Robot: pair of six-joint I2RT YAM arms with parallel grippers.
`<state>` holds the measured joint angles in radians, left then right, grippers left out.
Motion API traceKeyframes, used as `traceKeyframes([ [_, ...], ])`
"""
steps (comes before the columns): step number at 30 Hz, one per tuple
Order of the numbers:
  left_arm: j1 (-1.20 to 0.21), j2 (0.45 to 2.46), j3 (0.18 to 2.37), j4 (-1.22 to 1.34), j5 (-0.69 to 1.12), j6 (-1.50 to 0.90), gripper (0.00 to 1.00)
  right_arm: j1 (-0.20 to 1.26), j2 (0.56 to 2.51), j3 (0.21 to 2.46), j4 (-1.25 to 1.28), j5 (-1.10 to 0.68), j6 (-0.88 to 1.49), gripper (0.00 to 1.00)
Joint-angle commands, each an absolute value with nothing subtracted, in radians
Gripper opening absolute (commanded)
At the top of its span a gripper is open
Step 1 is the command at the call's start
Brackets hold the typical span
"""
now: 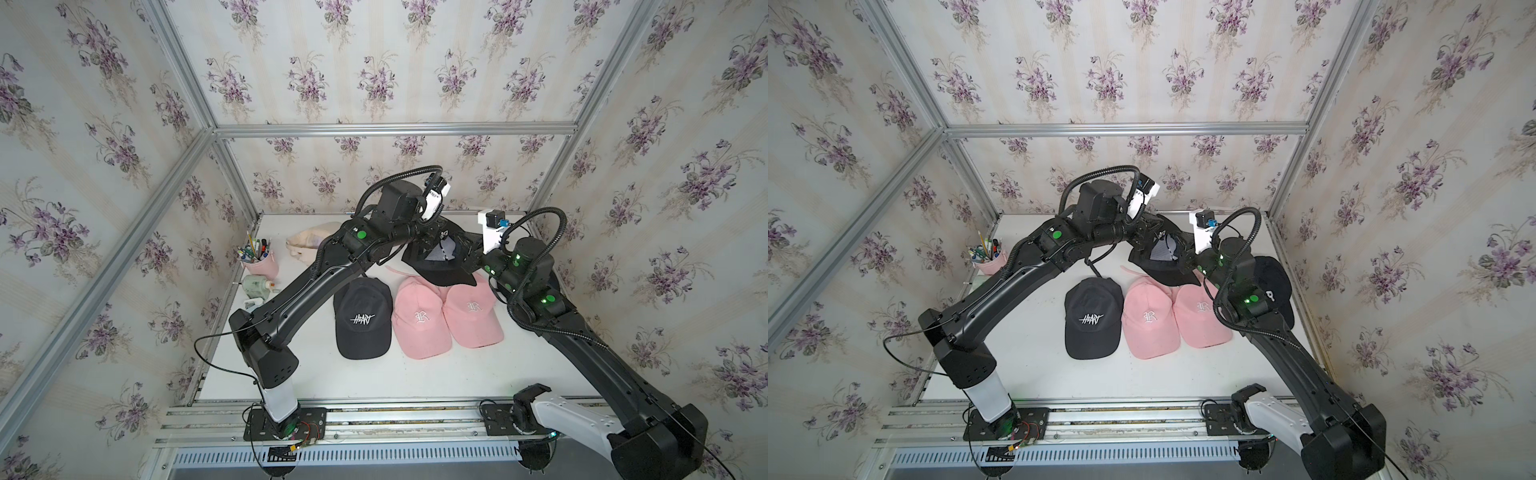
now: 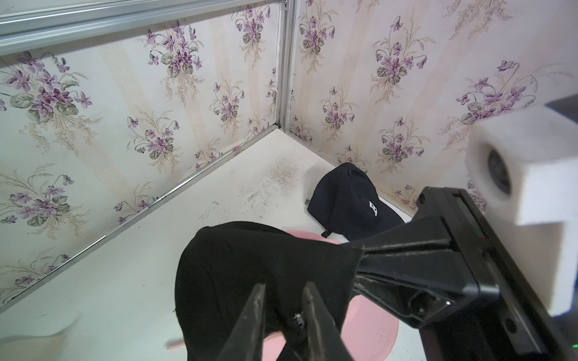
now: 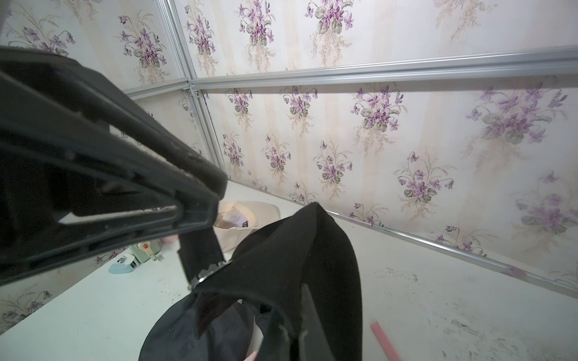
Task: Open the adjustable buckle of the baseball cap
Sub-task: Open the adjustable buckle on the baseball cap, then pull the adjustable strap on the baseball cap.
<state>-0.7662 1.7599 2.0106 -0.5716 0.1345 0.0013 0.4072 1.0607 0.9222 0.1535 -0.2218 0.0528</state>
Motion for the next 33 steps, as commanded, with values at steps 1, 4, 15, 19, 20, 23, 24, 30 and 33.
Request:
traceKeyframes([
  [1,-0.767,1.727,1.991,-0.510,0.155,0.041,0.37,0.407,1.073,0.936,0.176,-0.241,0.059,0.00],
  [4,-0.766,1.662,1.947,-0.473,0.182,0.134,0.43,0.408,1.079,0.940,0.171,-0.245,0.051,0.00],
  [15,-0.767,1.468,1.662,-0.397,0.221,0.326,0.60,0.408,1.114,0.990,0.134,-0.271,0.028,0.00],
  [19,-0.767,1.447,1.566,-0.333,0.235,0.322,0.64,0.407,1.115,0.999,0.129,-0.276,0.025,0.00],
  [20,-0.767,1.447,1.548,-0.306,0.240,0.318,0.64,0.407,1.115,0.999,0.129,-0.278,0.025,0.00],
  [23,-0.767,1.471,1.524,-0.251,0.245,0.311,0.65,0.407,1.112,1.000,0.124,-0.288,0.028,0.00],
  [24,-0.767,1.483,1.524,-0.241,0.244,0.314,0.66,0.407,1.111,1.000,0.122,-0.291,0.029,0.00],
  [30,-0.764,1.552,1.552,-0.210,0.247,0.320,0.68,0.408,1.085,0.993,0.110,-0.307,0.035,0.00],
  [33,-0.764,1.578,1.566,-0.210,0.238,0.318,0.67,0.407,1.070,0.989,0.100,-0.308,0.035,0.00],
])
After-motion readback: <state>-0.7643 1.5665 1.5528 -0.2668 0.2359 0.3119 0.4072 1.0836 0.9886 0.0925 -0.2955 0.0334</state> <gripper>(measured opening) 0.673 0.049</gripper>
